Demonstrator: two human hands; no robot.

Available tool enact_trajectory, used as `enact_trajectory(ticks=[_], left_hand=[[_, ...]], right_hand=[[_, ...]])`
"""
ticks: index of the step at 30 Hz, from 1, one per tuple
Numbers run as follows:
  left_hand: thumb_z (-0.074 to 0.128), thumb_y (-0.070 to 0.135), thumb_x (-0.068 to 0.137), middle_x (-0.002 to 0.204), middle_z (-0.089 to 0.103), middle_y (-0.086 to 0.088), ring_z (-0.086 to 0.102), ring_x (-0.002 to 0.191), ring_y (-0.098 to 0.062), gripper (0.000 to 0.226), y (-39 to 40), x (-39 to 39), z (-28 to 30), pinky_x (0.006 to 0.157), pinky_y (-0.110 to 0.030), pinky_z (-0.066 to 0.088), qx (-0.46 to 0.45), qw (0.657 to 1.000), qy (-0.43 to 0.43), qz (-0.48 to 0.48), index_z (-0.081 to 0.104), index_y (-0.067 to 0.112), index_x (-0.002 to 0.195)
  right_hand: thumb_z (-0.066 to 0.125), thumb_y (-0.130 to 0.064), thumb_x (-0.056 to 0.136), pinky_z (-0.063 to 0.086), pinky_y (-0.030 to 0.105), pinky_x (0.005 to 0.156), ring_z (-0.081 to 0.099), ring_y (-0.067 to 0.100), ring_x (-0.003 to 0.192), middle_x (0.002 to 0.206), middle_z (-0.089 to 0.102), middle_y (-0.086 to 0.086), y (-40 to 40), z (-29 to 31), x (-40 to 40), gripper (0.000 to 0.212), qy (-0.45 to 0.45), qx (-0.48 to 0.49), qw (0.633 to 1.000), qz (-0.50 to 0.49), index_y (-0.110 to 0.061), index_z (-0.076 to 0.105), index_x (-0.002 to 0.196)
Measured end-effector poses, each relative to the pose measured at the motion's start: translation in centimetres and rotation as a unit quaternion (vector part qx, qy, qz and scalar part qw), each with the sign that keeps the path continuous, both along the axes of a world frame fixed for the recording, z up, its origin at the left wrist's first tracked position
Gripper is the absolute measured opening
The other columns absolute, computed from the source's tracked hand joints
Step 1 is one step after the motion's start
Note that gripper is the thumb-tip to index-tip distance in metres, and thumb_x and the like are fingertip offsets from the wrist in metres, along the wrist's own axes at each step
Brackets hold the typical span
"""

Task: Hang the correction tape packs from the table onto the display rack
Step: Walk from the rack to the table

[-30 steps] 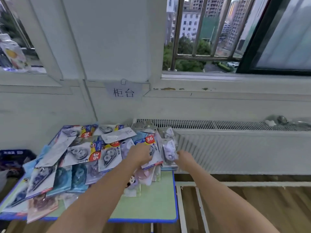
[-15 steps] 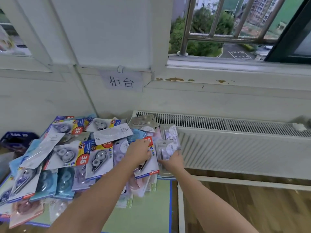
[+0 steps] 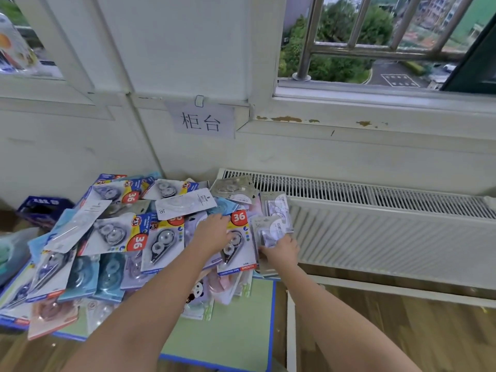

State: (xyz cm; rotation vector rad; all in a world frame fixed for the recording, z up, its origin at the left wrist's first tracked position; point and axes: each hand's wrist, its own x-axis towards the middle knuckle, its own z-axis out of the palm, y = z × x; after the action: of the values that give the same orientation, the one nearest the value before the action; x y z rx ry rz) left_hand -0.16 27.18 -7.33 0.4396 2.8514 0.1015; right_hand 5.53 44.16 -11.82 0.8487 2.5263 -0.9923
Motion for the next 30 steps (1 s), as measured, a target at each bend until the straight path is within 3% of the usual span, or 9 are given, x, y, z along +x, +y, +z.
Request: enact_trajectory(ticks=[11, 21, 30], left_hand=[[0.058, 0.056, 0.084, 0.13, 0.051, -0.012, 0.045, 0.121, -0.029, 0.064, 0.5, 1.0, -0.4, 0.094, -0.038, 0.042, 0.005, 0.999, -0.044, 0.015, 0.048, 0.011, 0.129], [0.067, 0.026, 0.086, 0.131, 0.044, -0.012, 0.044, 0.12, -0.027, 0.051, 2.6, 2.5, -1.0, 0.098, -0.033, 0.039, 0.055, 0.997, -0.048, 0.015, 0.045, 0.009, 0.129], [0.065, 0.032, 0.086, 0.151, 0.022, -0.016, 0.017, 0.138, -0.037, 0.048, 3.9, 3.6, -1.5, 0.112, -0.038, 0.019, 0.079, 0.992, -0.05, 0.083, 0.046, 0.023, 0.129]], right_hand=[[0.07, -0.043, 0.08, 0.037, 0.037, 0.105, 0.039, 0.029, 0.125, 0.134, 0.046, 0.015, 3.0, -0.2, 0.7, 0.075, 0.022, -0.053, 0.994, -0.088, -0.004, 0.04, 0.136], [0.076, -0.042, 0.073, 0.05, 0.045, 0.094, 0.053, 0.031, 0.111, 0.124, 0.052, 0.015, 3.1, -1.6, 0.8, 0.071, 0.032, -0.133, 0.983, -0.122, -0.007, 0.048, 0.128], [0.081, -0.041, 0.067, 0.052, 0.046, 0.091, 0.058, 0.029, 0.106, 0.121, 0.055, 0.012, 3.7, -2.2, 1.0, 0.069, 0.063, -0.195, 0.966, -0.157, -0.013, 0.053, 0.124]])
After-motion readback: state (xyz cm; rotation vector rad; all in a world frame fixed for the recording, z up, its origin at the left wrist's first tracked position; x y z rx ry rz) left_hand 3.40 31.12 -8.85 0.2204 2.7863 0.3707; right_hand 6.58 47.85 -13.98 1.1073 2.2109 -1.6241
